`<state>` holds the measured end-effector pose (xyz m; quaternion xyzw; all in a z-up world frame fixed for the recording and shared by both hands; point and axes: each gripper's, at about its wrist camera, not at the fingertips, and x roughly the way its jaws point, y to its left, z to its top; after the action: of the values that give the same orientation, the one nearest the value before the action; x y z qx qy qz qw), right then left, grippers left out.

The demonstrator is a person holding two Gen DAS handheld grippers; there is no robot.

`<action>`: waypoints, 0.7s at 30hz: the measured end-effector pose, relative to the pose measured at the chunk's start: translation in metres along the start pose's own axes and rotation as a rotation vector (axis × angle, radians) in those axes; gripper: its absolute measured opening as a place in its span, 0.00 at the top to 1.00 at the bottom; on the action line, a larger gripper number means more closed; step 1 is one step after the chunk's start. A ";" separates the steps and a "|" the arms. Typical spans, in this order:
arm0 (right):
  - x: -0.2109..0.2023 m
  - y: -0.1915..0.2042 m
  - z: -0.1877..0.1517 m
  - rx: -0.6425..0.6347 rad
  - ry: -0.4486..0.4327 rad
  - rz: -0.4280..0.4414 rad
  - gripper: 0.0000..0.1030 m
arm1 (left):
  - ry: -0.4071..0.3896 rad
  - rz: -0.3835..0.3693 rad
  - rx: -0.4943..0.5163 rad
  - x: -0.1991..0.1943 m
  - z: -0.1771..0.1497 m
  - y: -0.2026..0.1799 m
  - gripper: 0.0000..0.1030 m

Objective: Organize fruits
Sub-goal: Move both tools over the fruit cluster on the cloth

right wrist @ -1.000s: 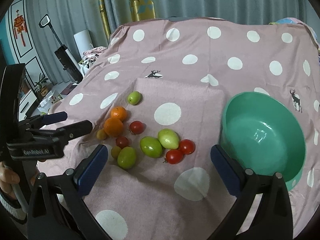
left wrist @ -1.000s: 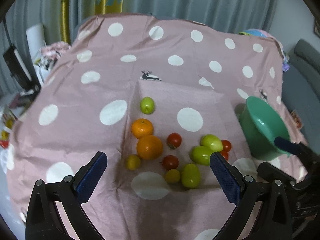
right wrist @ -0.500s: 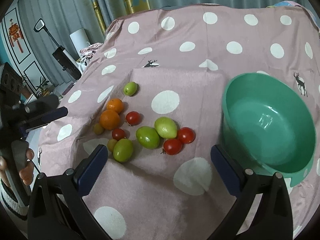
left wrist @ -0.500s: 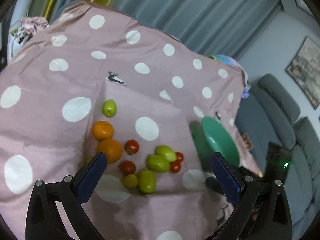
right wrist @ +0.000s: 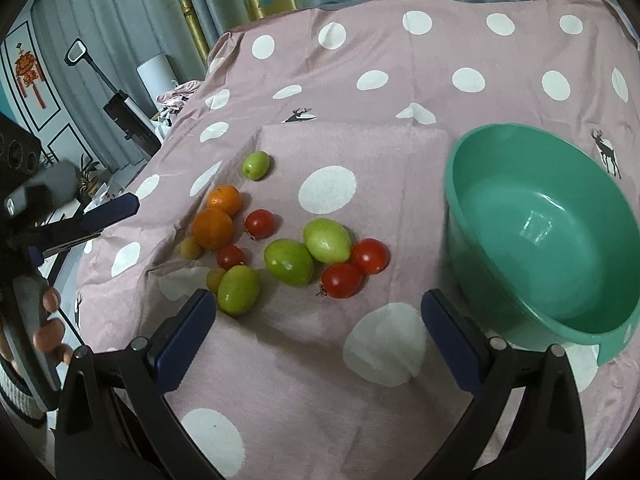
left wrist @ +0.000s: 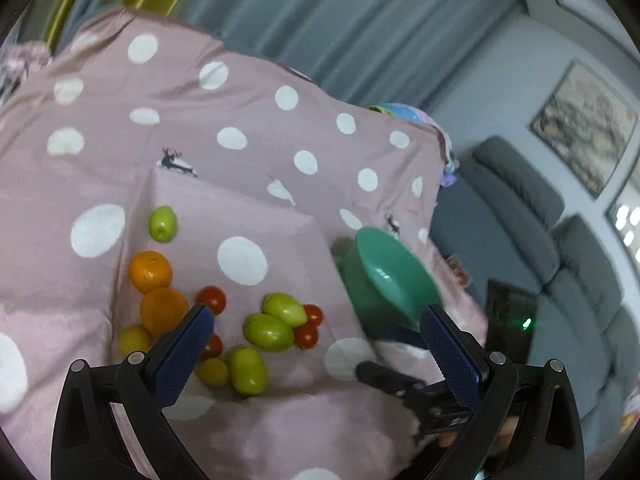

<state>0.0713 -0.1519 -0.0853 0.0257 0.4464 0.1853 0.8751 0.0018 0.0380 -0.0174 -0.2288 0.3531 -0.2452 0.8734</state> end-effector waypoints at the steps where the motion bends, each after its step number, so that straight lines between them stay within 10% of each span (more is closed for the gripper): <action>1: 0.000 -0.002 -0.001 0.002 0.001 -0.003 0.00 | 0.031 -0.015 0.026 0.004 -0.002 -0.003 0.01; 9: 0.010 -0.010 -0.008 0.017 0.030 0.006 0.00 | 0.164 0.029 0.026 0.026 -0.012 0.004 0.01; 21: 0.022 -0.014 -0.011 0.023 0.061 0.055 0.02 | 0.219 0.385 0.217 0.036 -0.028 0.015 0.01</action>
<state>0.0787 -0.1583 -0.1118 0.0424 0.4741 0.2050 0.8552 0.0084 0.0216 -0.0621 -0.0344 0.4545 -0.1343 0.8799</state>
